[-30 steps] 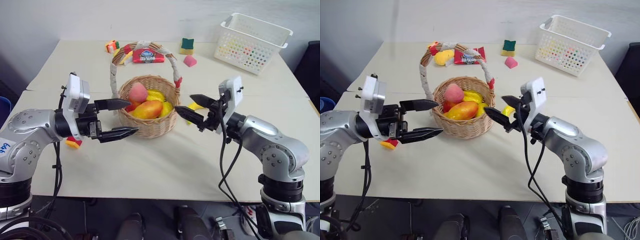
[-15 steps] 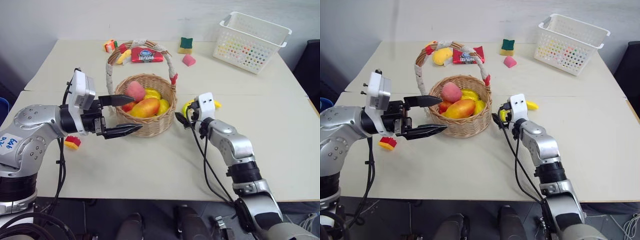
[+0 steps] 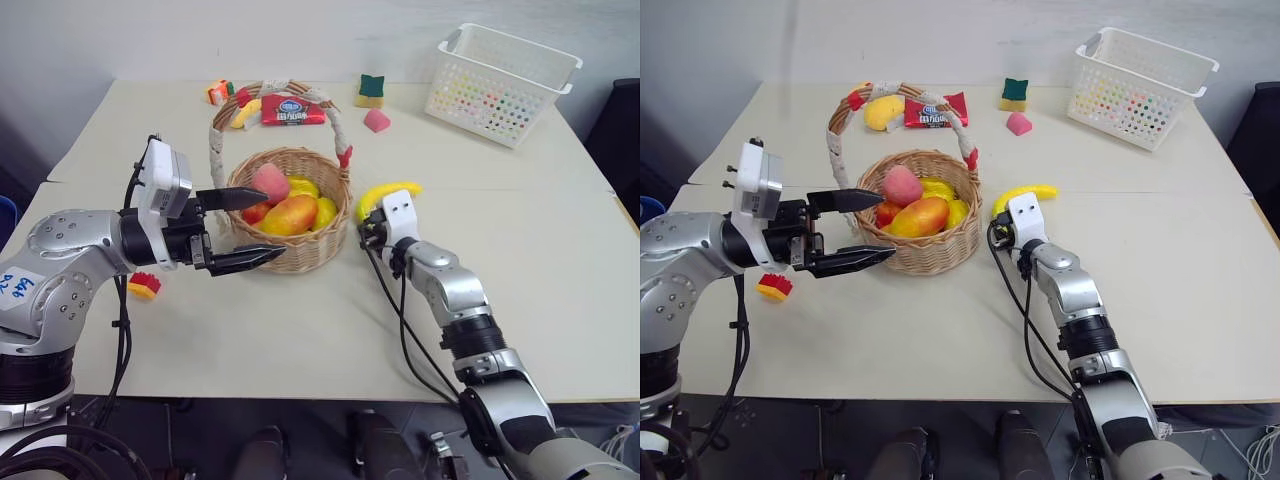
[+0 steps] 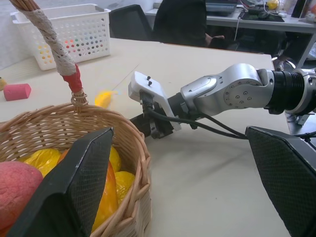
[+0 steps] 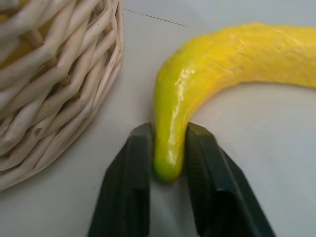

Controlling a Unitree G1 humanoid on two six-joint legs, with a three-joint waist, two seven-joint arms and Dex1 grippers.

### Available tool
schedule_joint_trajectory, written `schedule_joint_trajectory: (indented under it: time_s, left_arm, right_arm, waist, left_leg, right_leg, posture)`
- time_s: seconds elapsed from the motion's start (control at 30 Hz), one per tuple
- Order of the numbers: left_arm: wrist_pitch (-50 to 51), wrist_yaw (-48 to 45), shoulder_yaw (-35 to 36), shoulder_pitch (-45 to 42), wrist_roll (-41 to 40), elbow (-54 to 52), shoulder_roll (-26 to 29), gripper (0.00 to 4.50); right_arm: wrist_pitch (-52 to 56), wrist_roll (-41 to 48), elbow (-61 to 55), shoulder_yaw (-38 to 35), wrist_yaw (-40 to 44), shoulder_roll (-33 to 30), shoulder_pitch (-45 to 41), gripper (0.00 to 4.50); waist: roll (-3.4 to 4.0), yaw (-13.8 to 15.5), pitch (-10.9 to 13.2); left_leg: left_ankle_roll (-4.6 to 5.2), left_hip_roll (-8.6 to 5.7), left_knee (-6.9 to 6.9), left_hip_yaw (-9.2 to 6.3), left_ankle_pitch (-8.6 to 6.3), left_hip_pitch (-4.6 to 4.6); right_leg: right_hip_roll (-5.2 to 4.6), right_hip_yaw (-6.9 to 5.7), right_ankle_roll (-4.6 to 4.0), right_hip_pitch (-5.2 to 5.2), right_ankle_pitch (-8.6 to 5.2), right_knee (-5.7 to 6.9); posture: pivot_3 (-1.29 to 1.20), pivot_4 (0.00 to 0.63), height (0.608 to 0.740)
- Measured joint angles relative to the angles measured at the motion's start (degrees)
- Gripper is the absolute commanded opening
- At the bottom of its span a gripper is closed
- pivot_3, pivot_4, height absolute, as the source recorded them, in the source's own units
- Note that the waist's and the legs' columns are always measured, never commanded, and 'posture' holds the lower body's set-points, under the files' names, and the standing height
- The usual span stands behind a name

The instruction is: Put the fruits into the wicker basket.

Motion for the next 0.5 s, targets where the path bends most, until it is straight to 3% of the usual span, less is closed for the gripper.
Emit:
schedule_joint_trajectory:
  time_s: [0.23,0.37,0.5]
  left_arm:
    - [0.0,0.0,0.1,-0.4,0.0,0.2,-0.1,4.50]
    - [0.1,0.0,0.6,-0.3,-0.1,0.6,-0.1,4.50]
    - [0.1,0.0,0.7,-0.7,-0.1,2.0,-0.1,4.50]
  right_arm:
    - [8.2,4.4,-18.3,-5.2,1.5,-4.4,7.5,0.01]
    - [19.4,16.5,-37.4,-9.9,9.9,-13.0,12.2,0.01]
    - [30.6,29.5,-47.5,-11.4,15.6,-17.5,12.3,0.01]
  waist:
    - [0.00,0.5,0.0]
    - [0.00,1.0,0.0]
    - [0.00,0.7,0.0]
  left_leg:
    - [0.03,-0.04,0.02,-0.03,-0.01,-0.07]
    - [0.07,-0.01,0.00,-0.05,-0.04,-0.07]
    - [0.08,0.04,0.00,-0.06,-0.05,0.03]
  right_leg:
    - [-0.05,-0.02,0.00,0.00,0.00,-0.04]
    - [-0.02,-0.03,0.01,0.02,0.00,-0.08]
    - [0.03,-0.02,0.01,0.08,0.00,-0.07]
  posture:
    - [0.00,0.150,0.740]
    - [0.00,0.150,0.740]
    - [0.00,0.150,0.740]
